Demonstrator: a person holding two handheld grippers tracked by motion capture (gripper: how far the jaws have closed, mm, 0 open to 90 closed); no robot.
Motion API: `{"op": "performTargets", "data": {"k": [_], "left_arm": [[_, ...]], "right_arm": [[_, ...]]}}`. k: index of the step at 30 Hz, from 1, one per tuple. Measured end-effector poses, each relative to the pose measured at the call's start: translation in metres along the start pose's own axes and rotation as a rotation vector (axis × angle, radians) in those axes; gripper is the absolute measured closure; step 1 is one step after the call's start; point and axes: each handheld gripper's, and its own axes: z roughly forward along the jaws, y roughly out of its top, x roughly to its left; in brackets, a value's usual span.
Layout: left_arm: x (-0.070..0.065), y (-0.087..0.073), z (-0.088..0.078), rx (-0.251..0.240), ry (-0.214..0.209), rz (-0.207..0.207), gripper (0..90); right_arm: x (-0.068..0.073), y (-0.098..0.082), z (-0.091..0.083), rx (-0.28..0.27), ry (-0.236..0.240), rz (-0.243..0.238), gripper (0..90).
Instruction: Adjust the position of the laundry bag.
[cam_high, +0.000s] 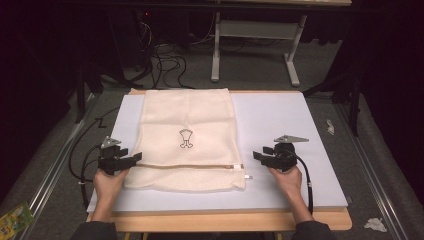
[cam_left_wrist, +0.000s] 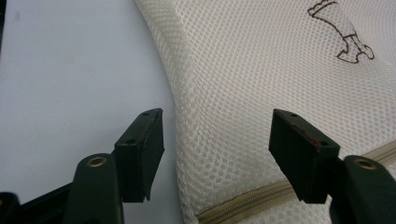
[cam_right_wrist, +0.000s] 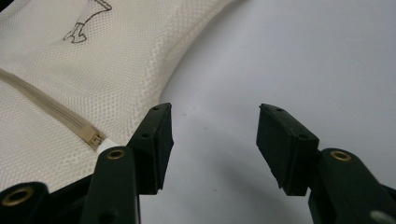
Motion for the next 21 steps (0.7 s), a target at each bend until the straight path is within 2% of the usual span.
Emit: {"op": "performTargets", "data": {"k": [1,2,4,5,8,10,12,18,21], "left_arm": [[0.000,0.001,0.001,0.007,0.005,0.002,37.2],[-0.002,0.001,0.001,-0.007,0.015,0.010,39.2],[-0.002,0.002,0.002,0.003,0.015,0.013,40.7],[-0.004,0.003,0.004,0.014,0.030,0.018,41.0],[-0.004,0.004,0.008,0.022,0.029,0.016,41.8],[-0.004,0.004,0.010,0.029,0.024,0.003,42.5],[-0.004,0.006,0.011,0.032,0.022,0.008,43.8],[-0.005,0.008,0.013,0.027,0.026,0.004,48.6],[-0.004,0.008,0.015,0.036,0.042,0.010,51.6]], "right_arm": [[0.002,0.002,0.003,0.013,0.004,0.001,46.4],[0.007,0.005,0.009,0.036,0.020,-0.005,46.5],[0.011,0.008,0.015,0.059,0.044,-0.008,46.6],[0.014,0.009,0.018,0.072,0.050,-0.007,46.6],[0.021,0.013,0.028,0.097,0.074,-0.019,46.6],[0.024,0.016,0.034,0.114,0.086,-0.016,46.6],[0.027,0.020,0.039,0.125,0.099,-0.005,47.1],[0.035,0.032,0.054,0.171,0.078,0.011,49.1],[0.036,0.033,0.060,0.187,0.081,0.016,50.2]]}}
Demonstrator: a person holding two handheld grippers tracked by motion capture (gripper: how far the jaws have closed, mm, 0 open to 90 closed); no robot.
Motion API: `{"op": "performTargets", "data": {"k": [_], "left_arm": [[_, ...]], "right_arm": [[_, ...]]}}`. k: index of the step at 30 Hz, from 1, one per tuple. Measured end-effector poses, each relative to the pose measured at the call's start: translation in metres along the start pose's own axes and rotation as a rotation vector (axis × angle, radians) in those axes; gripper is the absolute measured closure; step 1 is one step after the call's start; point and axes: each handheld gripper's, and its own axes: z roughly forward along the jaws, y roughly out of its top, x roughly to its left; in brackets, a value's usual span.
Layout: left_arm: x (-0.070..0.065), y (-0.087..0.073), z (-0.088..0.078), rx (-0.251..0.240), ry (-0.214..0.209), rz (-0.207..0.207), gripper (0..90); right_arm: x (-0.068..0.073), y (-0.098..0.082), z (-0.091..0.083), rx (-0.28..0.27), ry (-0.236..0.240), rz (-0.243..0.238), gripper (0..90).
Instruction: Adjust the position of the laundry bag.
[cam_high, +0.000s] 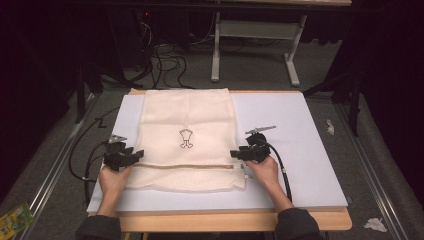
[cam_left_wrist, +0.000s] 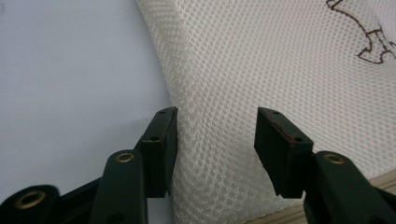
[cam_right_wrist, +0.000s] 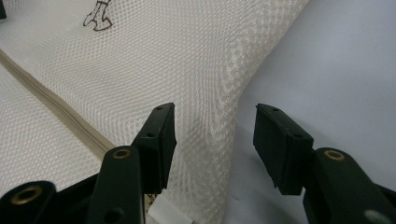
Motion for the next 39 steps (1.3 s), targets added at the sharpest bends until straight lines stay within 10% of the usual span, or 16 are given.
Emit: {"op": "performTargets", "data": {"k": [16,39], "left_arm": [[0.003,0.005,0.006,0.031,0.007,-0.008,76.4],[-0.010,0.013,0.004,-0.018,-0.076,0.003,85.4]], "right_arm": [[-0.001,0.001,0.009,0.041,0.013,-0.065,83.6],[-0.012,-0.001,-0.011,-0.015,0.031,-0.055,86.2]]}}
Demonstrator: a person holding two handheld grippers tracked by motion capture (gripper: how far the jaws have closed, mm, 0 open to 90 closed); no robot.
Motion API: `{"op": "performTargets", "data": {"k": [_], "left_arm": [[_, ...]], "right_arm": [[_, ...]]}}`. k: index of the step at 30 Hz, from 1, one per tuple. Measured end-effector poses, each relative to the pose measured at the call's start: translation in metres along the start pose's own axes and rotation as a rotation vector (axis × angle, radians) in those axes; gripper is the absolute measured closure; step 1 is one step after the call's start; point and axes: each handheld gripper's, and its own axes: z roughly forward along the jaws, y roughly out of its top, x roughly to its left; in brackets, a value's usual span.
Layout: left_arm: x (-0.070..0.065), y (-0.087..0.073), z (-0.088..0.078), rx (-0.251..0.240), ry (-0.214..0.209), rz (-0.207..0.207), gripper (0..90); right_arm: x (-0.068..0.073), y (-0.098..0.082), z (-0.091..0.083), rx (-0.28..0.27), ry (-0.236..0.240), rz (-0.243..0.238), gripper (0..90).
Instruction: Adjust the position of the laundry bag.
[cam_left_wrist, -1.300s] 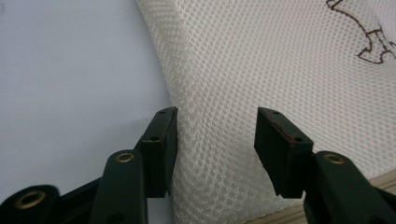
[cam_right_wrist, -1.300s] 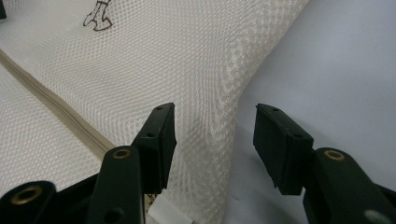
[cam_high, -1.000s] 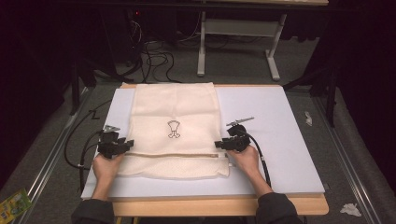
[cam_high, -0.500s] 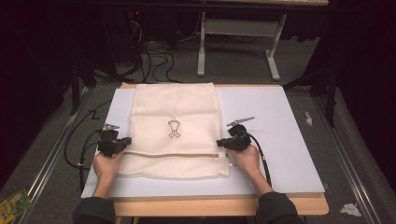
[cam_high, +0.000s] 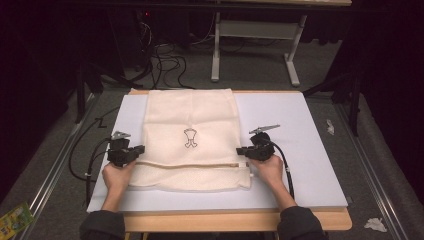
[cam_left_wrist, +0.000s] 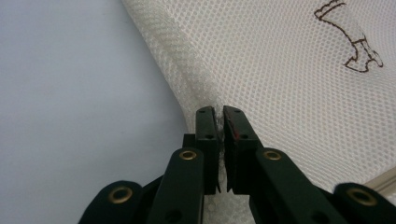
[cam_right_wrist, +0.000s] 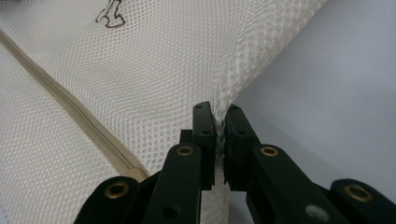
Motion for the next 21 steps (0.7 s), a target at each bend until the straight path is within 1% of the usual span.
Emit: {"op": "performTargets", "data": {"k": [4,5,6,8,10,11,14,17,19,20,21], "left_arm": [[-0.004,0.004,0.001,-0.005,-0.008,0.009,85.4],[-0.008,0.007,0.002,-0.009,-0.012,0.019,85.5],[-0.010,0.009,0.003,-0.010,-0.012,0.026,85.5],[-0.012,0.010,0.004,-0.010,-0.014,0.032,85.6],[-0.015,0.011,0.006,-0.014,-0.023,0.028,85.6],[-0.016,0.012,0.006,-0.013,-0.029,0.030,85.6],[-0.021,0.016,0.007,-0.024,-0.045,0.034,85.6],[-0.024,0.017,0.008,-0.022,-0.044,0.043,85.9],[-0.029,0.020,0.010,-0.023,-0.048,0.055,86.0],[-0.029,0.020,0.010,-0.023,-0.048,0.055,86.0],[-0.031,0.021,0.011,-0.025,-0.057,0.050,86.0]], "right_arm": [[-0.005,-0.003,-0.006,-0.014,-0.013,-0.001,86.1],[-0.006,-0.003,-0.008,-0.019,-0.025,-0.010,86.0],[-0.006,-0.004,-0.009,-0.021,-0.035,-0.008,86.1],[-0.007,-0.004,-0.011,-0.024,-0.039,-0.012,86.1],[-0.011,-0.006,-0.016,-0.030,-0.040,-0.004,86.1],[-0.011,-0.006,-0.016,-0.030,-0.040,-0.004,86.1],[-0.015,-0.008,-0.024,-0.043,-0.049,0.008,86.1],[-0.018,-0.009,-0.027,-0.048,-0.053,0.011,86.1],[-0.020,-0.010,-0.030,-0.051,-0.060,0.015,86.1],[-0.021,-0.010,-0.031,-0.052,-0.063,0.011,86.1],[-0.022,-0.011,-0.033,-0.052,-0.064,0.018,86.1]]}}
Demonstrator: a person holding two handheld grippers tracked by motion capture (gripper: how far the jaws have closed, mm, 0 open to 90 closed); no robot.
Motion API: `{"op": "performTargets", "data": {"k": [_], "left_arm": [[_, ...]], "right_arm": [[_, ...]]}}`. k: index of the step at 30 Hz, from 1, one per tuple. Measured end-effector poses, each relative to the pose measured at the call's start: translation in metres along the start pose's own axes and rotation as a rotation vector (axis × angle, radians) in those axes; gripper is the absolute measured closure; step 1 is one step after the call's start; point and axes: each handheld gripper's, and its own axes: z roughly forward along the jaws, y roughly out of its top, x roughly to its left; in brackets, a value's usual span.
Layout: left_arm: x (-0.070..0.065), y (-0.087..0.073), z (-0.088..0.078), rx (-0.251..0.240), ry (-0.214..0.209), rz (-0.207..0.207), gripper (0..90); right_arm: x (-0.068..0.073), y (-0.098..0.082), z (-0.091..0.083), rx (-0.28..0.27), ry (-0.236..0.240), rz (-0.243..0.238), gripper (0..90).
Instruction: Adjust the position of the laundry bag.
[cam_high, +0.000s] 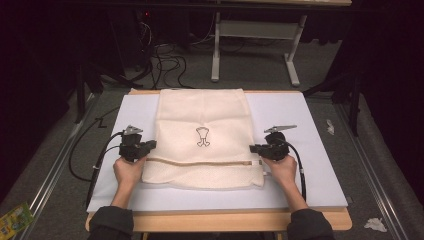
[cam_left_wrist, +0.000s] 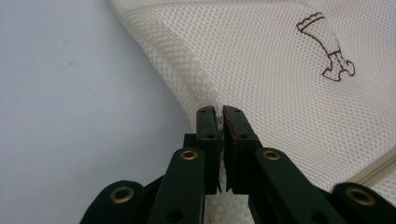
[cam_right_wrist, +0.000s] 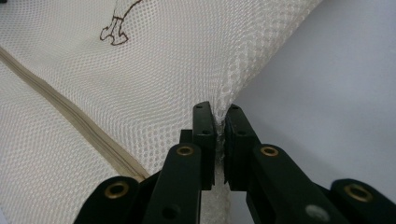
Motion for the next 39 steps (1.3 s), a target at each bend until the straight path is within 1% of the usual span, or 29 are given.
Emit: {"op": "performTargets", "data": {"k": [2,7,9,10,12,14,17,21,25,28,31,35,39], "left_arm": [[-0.002,0.002,0.001,0.001,-0.003,0.005,86.0],[-0.004,0.003,0.002,-0.014,-0.022,-0.007,85.9],[-0.007,0.003,0.004,-0.013,-0.018,0.011,85.9],[-0.007,0.003,0.004,-0.013,-0.018,0.011,85.9],[-0.013,0.005,0.005,-0.005,-0.005,0.046,85.8],[-0.015,0.006,0.005,-0.008,-0.007,0.051,85.8],[-0.019,0.010,0.006,-0.020,-0.023,0.050,85.8],[-0.025,0.012,0.011,-0.022,-0.033,0.057,85.7],[-0.030,0.014,0.017,-0.015,-0.048,0.054,85.7],[-0.033,0.015,0.020,-0.022,-0.057,0.053,85.6],[-0.035,0.015,0.023,-0.021,-0.058,0.053,85.5],[-0.040,0.017,0.028,-0.022,-0.058,0.042,85.5],[-0.044,0.018,0.031,-0.023,-0.061,0.051,85.3]], "right_arm": [[-0.002,0.000,-0.003,-0.004,-0.004,0.004,86.1],[-0.006,-0.002,-0.008,-0.009,-0.012,0.006,86.1],[-0.008,-0.003,-0.010,-0.011,-0.015,0.005,86.1],[-0.008,-0.003,-0.011,-0.012,-0.014,0.008,86.1],[-0.010,-0.004,-0.012,-0.011,-0.016,0.011,86.1],[-0.011,-0.005,-0.014,-0.011,-0.018,0.016,86.1],[-0.014,-0.006,-0.019,-0.020,-0.024,0.020,86.1],[-0.019,-0.008,-0.024,-0.023,-0.035,0.029,86.0],[-0.024,-0.011,-0.029,-0.026,-0.048,0.040,86.0],[-0.027,-0.013,-0.032,-0.026,-0.064,0.042,86.0],[-0.031,-0.016,-0.032,-0.023,-0.073,0.047,86.0],[-0.035,-0.017,-0.033,-0.023,-0.085,0.058,86.0],[-0.037,-0.019,-0.035,-0.028,-0.093,0.066,85.9]]}}
